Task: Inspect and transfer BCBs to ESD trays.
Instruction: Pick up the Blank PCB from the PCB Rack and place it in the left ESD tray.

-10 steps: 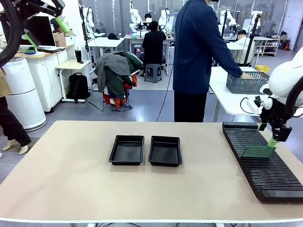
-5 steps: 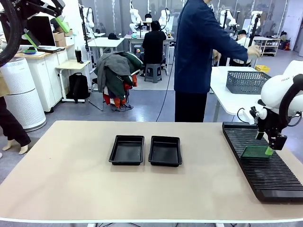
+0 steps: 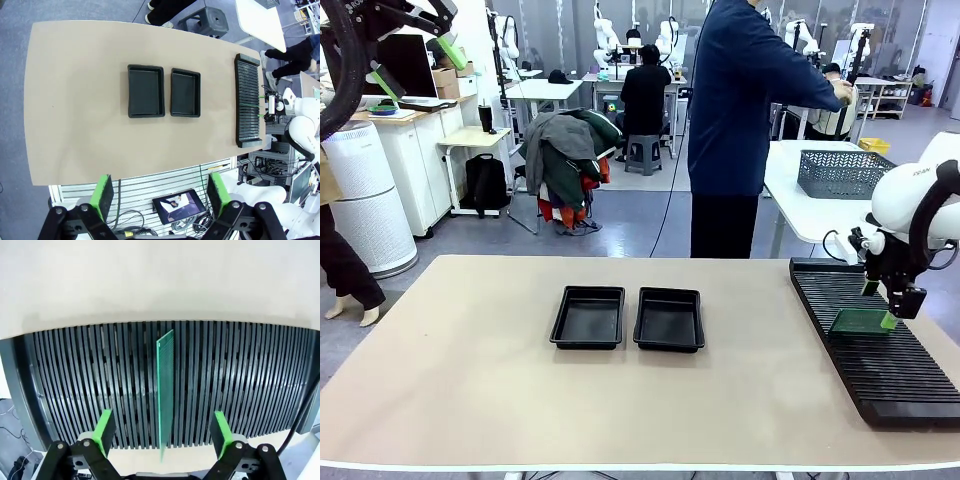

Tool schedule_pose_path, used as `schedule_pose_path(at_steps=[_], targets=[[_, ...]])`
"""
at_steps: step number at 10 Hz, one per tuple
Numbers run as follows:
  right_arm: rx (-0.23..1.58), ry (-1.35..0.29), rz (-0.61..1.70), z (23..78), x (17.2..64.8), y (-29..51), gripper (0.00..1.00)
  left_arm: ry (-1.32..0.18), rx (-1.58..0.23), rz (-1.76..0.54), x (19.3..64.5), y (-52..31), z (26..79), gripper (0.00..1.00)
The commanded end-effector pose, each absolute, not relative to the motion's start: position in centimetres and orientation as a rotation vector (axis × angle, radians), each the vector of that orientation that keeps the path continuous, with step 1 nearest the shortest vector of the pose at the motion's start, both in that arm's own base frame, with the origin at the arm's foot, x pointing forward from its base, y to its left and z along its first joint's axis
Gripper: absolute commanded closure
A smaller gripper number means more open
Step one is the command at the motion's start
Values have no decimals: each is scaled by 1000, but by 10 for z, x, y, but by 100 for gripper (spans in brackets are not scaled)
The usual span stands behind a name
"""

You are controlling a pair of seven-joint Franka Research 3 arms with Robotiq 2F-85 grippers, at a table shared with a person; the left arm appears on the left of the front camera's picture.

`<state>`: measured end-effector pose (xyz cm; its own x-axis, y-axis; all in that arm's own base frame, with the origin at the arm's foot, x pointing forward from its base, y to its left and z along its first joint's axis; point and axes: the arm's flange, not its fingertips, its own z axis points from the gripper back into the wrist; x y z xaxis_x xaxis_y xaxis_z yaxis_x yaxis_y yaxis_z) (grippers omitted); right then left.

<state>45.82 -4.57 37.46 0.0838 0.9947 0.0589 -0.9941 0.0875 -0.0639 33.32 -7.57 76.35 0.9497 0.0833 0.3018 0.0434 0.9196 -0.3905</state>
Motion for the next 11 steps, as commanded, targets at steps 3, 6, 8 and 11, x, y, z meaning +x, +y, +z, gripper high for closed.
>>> schedule_pose_path(at_steps=[3, 6, 8, 11], targets=[[-8, -95, 1484, 375, 458, -46, 0, -320, -403, 12, 333, -75, 762, 0], [-8, -95, 1484, 375, 458, -46, 0, -320, -403, 12, 333, -75, 762, 0], [-9, -97, 1484, 374, 459, -44, 0, -320, -403, 12, 333, -75, 762, 0], [-33, -136, 1510, 365, 459, -49, 7, -320, -403, 12, 333, -75, 762, 0]])
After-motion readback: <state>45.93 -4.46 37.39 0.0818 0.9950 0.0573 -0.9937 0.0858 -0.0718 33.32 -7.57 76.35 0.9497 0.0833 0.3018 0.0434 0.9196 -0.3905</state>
